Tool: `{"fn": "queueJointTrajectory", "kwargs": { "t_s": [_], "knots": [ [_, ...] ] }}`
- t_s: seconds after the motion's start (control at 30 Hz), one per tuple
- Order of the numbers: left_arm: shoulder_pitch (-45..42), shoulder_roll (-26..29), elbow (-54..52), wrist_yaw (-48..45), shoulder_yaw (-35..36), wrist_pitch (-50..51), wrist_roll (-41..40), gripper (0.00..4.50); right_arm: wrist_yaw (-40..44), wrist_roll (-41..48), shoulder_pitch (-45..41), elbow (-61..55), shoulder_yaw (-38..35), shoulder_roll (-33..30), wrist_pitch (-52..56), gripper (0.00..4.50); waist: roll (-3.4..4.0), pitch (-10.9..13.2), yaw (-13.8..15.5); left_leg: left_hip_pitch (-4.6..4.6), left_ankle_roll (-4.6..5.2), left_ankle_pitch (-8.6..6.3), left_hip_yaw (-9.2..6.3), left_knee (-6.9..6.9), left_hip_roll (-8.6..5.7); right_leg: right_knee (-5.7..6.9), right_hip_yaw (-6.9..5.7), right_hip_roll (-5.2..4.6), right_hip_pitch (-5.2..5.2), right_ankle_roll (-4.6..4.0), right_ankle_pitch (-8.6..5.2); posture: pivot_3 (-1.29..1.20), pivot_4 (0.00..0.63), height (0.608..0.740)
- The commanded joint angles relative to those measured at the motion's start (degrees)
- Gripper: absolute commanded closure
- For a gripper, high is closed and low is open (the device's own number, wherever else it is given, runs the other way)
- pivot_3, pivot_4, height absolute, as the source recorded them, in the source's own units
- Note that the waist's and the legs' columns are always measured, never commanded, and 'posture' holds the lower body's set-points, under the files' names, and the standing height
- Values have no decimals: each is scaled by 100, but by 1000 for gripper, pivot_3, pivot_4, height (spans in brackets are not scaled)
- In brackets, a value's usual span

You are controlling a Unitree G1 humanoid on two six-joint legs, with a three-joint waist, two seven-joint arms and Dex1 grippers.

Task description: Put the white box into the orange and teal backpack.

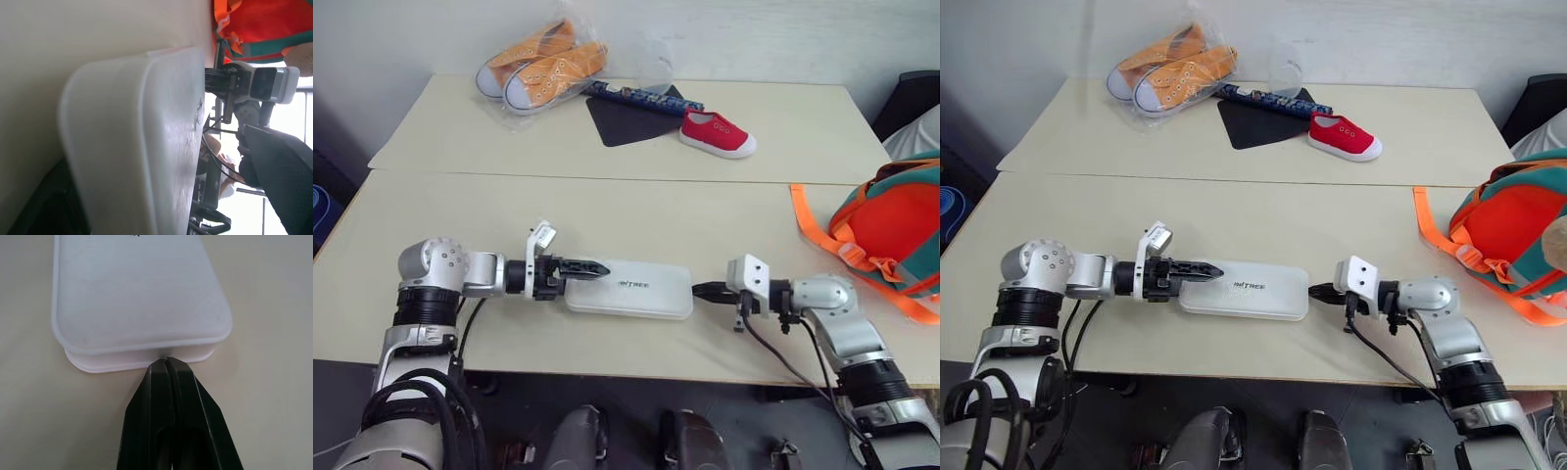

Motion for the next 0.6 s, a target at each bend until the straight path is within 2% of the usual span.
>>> {"fn": "queueJointTrajectory", "kwargs": {
  "t_s": [0.03,0.1,0.23,0.33,0.4,0.47,0.6],
  "knots": [
    [-219,-130,215,138,-128,53,-261,442,-4,20,-90,-142,16,36,-38,4500,0,0,-3,0,0,0,-1,1,0,1,-1,1,0,0,0,0,150,740],
    [-281,-120,230,155,-158,53,-330,944,-29,9,-56,-156,-19,19,-40,4500,-1,0,-20,0,0,0,0,0,0,0,0,2,-1,0,0,0,150,740],
    [-277,-37,158,120,-116,53,-716,2278,-81,34,158,-288,-170,-101,13,4500,-1,0,-45,-2,0,0,0,-2,2,0,-1,4,-3,0,0,0,150,740],
    [-184,-32,-370,122,124,53,-1105,3183,-62,211,579,-604,-405,-323,218,4500,-1,1,-37,-5,0,0,-4,-2,2,0,-2,2,-3,0,0,0,150,740],
    [3,-203,-1223,-92,601,-236,-1287,3299,-234,513,1038,-941,-790,-462,583,4500,-2,1,-29,-6,-1,0,-4,-1,2,-2,-2,2,-2,0,0,0,150,740],
    [202,-290,-1890,-183,785,-570,-1251,3299,-491,706,1513,-1265,-1229,-604,1004,4500,-3,1,-23,-9,-1,-1,-7,-3,1,-4,-3,-1,-1,0,0,0,150,740],
    [491,-244,-2926,-883,426,-1737,-725,3299,-954,1327,2784,-1983,-2615,-689,1584,3230,-1,1,50,-5,-3,-2,-4,-9,2,-19,-4,1,4,0,0,0,150,740]
  ]
}}
